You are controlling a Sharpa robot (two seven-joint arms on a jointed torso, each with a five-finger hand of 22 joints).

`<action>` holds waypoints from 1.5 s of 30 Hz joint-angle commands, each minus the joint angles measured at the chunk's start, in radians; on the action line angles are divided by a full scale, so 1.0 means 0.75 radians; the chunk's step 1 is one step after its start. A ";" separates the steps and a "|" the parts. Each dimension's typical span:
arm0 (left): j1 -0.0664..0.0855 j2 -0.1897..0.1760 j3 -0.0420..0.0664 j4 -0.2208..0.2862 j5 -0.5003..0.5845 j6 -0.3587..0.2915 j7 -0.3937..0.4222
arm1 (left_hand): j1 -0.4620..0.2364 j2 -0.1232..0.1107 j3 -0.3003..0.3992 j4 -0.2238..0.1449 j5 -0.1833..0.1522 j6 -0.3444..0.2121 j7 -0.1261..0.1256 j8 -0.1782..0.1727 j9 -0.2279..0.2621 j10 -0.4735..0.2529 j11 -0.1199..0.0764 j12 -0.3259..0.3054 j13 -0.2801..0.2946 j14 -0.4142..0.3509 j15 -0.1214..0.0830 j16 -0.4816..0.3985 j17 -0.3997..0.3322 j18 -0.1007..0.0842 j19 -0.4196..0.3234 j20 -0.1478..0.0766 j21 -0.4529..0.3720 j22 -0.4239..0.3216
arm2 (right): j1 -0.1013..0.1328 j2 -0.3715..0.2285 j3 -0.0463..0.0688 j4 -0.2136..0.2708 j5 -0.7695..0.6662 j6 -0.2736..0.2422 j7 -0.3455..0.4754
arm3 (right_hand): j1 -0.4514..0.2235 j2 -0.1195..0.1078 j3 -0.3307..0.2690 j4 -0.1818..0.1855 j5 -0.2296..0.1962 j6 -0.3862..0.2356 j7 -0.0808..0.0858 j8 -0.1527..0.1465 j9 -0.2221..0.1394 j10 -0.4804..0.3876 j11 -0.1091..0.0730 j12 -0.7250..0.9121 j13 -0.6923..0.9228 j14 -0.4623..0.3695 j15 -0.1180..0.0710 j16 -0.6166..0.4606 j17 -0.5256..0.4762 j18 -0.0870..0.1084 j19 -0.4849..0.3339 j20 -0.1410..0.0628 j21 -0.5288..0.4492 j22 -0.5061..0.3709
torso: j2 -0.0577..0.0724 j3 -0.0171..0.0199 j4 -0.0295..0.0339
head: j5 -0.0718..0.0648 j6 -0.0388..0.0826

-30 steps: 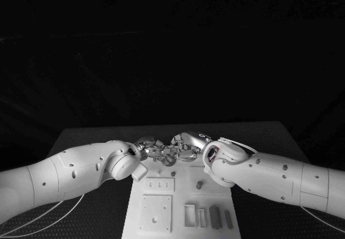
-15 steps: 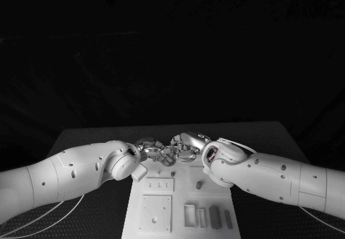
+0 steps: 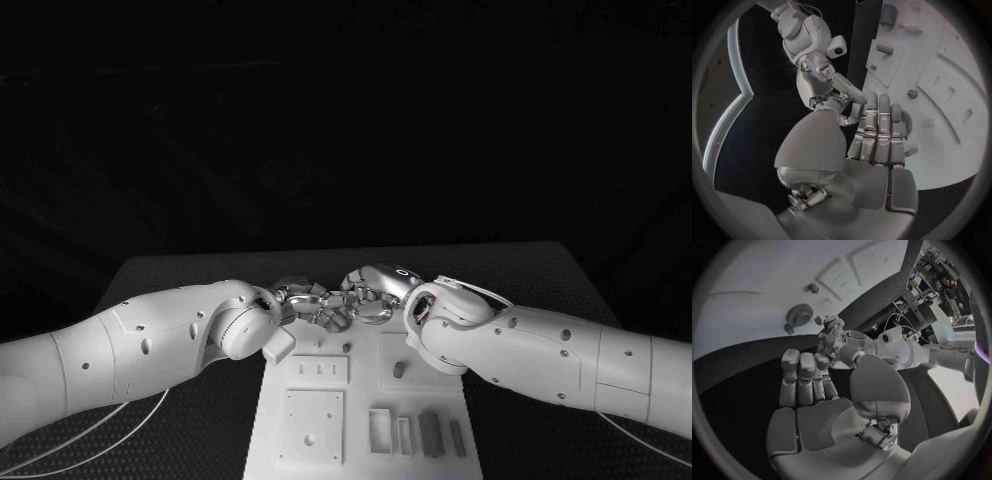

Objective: Assemble the parts on the task board

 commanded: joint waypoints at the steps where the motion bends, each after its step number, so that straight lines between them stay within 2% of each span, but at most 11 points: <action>1: 0.006 0.006 0.006 0.009 0.031 0.051 0.047 | -0.001 0.005 0.017 -0.004 0.010 0.023 -0.014 0.018 0.018 0.002 -0.015 0.039 0.021 0.005 -0.012 0.030 0.013 -0.028 -0.008 -0.007 -0.008 0.005 | -0.006 0.003 -0.004 0.003 -0.011 0.039 0.009 | 0.002 -0.016 0.010 0.002 -0.007 0.264 -0.010 0.007 0.001 -0.024 -0.010 0.007 -0.002 0.001 -0.006 -0.002 -0.002 0.040 -0.001 -0.009 0.005 -0.002 | 0.000 -0.0011 -0.0007 | -0.001 -0.002; 9: 0.005 0.006 0.006 0.007 0.054 0.065 0.063 | 0.043 0.036 0.031 -0.024 0.026 0.040 -0.027 0.034 0.043 -0.020 -0.026 0.111 0.059 0.002 -0.024 0.081 0.029 -0.035 0.000 -0.020 -0.011 0.010 | -0.006 0.005 -0.004 0.002 -0.009 0.043 0.011 | 0.002 -0.016 0.011 0.002 -0.007 0.264 -0.010 0.006 0.002 -0.024 -0.010 0.007 -0.002 0.002 -0.006 -0.002 -0.002 0.040 0.000 -0.009 0.005 -0.003 | 0.000 -0.0017 0.0008 | -0.003 -0.003; 10: 0.005 0.006 0.006 0.006 0.059 0.063 0.066 | 0.056 0.046 0.035 -0.033 0.046 0.043 -0.029 0.035 0.047 -0.026 -0.027 0.124 0.065 0.000 -0.025 0.088 0.030 -0.038 -0.002 -0.020 -0.014 0.011 | -0.006 0.005 -0.004 0.002 -0.009 0.043 0.011 | 0.002 -0.016 0.011 0.002 -0.007 0.264 -0.010 0.006 0.002 -0.024 -0.010 0.007 -0.002 0.002 -0.006 -0.002 -0.002 0.040 0.000 -0.009 0.005 -0.003 | 0.000 -0.0011 0.0008 | -0.004 -0.004; 12: 0.005 0.006 0.006 0.003 0.067 0.063 0.069 | 0.067 0.059 0.042 -0.051 0.125 0.042 -0.029 0.035 0.053 -0.040 -0.027 0.146 0.075 -0.006 -0.025 0.098 0.029 -0.042 -0.004 -0.022 -0.019 0.012 | -0.006 0.005 -0.004 0.002 -0.008 0.044 0.011 | 0.001 -0.016 0.011 0.002 -0.007 0.264 -0.010 0.006 0.003 -0.024 -0.010 0.007 -0.002 0.002 -0.006 -0.002 -0.002 0.040 0.000 -0.009 0.005 -0.003 | 0.000 -0.0007 0.0005 | -0.003 -0.004; 15: 0.005 0.005 0.006 0.002 0.079 0.056 0.072 | 0.069 0.074 0.052 -0.068 0.161 0.045 -0.031 0.036 0.059 -0.049 -0.028 0.163 0.082 -0.010 -0.025 0.105 0.027 -0.045 -0.007 -0.022 -0.023 0.014 | -0.006 0.004 -0.004 0.002 -0.008 0.045 0.011 | 0.001 -0.016 0.012 0.002 -0.007 0.264 -0.010 0.006 0.003 -0.024 -0.010 0.007 -0.002 0.002 -0.006 -0.002 -0.002 0.040 0.000 -0.009 0.005 -0.003 | 0.000 -0.0003 0.0004 | -0.003 -0.004; 27: 0.005 -0.005 0.006 -0.004 0.087 0.072 0.068 | 0.067 0.098 0.073 -0.104 0.161 0.051 -0.034 0.038 0.067 -0.063 -0.027 0.184 0.090 -0.016 -0.025 0.114 0.024 -0.048 -0.010 -0.021 -0.028 0.016 | -0.008 0.004 -0.005 -0.007 -0.008 0.047 0.010 | 0.001 -0.017 0.013 0.002 -0.007 0.264 -0.009 0.005 0.004 -0.024 -0.010 0.007 -0.002 0.002 -0.006 -0.002 -0.003 0.040 0.000 -0.009 0.005 -0.003 | 0.000 0.0000 0.0000 | -0.004 -0.007; 35: 0.005 -0.009 0.006 -0.010 0.086 0.100 0.064 | 0.033 0.110 0.088 -0.123 0.153 0.063 -0.038 0.042 0.075 -0.063 -0.033 0.206 0.095 -0.009 -0.028 0.127 0.021 -0.049 -0.003 -0.025 -0.029 0.019 | -0.009 0.002 -0.005 -0.010 -0.008 0.047 0.010 | 0.001 -0.017 0.014 0.002 -0.007 0.264 -0.009 0.004 0.005 -0.024 -0.010 0.007 -0.002 0.002 -0.006 -0.002 -0.003 0.040 0.000 -0.009 0.005 -0.004 | 0.000 -0.0007 0.0010 | -0.006 -0.009; 41: 0.005 -0.010 0.006 -0.011 0.086 0.112 0.061 | -0.037 0.109 0.100 -0.134 0.111 0.077 -0.043 0.042 0.080 -0.062 -0.038 0.230 0.098 -0.002 -0.035 0.141 0.015 -0.051 0.005 -0.031 -0.031 0.023 | -0.009 0.004 -0.005 -0.011 -0.008 0.047 0.011 | 0.001 -0.017 0.015 0.002 -0.007 0.264 -0.009 0.004 0.006 -0.024 -0.010 0.007 -0.003 0.002 -0.006 -0.003 -0.003 0.040 0.001 -0.010 0.005 -0.004 | 0.000 -0.0004 -0.0002 | -0.006 -0.010; 45: 0.005 -0.010 0.006 -0.011 0.086 0.116 0.058 | -0.062 0.111 0.105 -0.135 0.102 0.080 -0.044 0.041 0.082 -0.063 -0.039 0.236 0.097 -0.001 -0.036 0.145 0.012 -0.051 0.006 -0.033 -0.031 0.025 | -0.010 0.005 -0.005 -0.011 -0.007 0.048 0.011 | 0.001 -0.018 0.015 0.002 -0.007 0.264 -0.009 0.003 0.006 -0.024 -0.010 0.007 -0.003 0.002 -0.006 -0.003 -0.003 0.040 0.001 -0.010 0.004 -0.004 | 0.000 -0.0008 0.0002 | -0.006 -0.011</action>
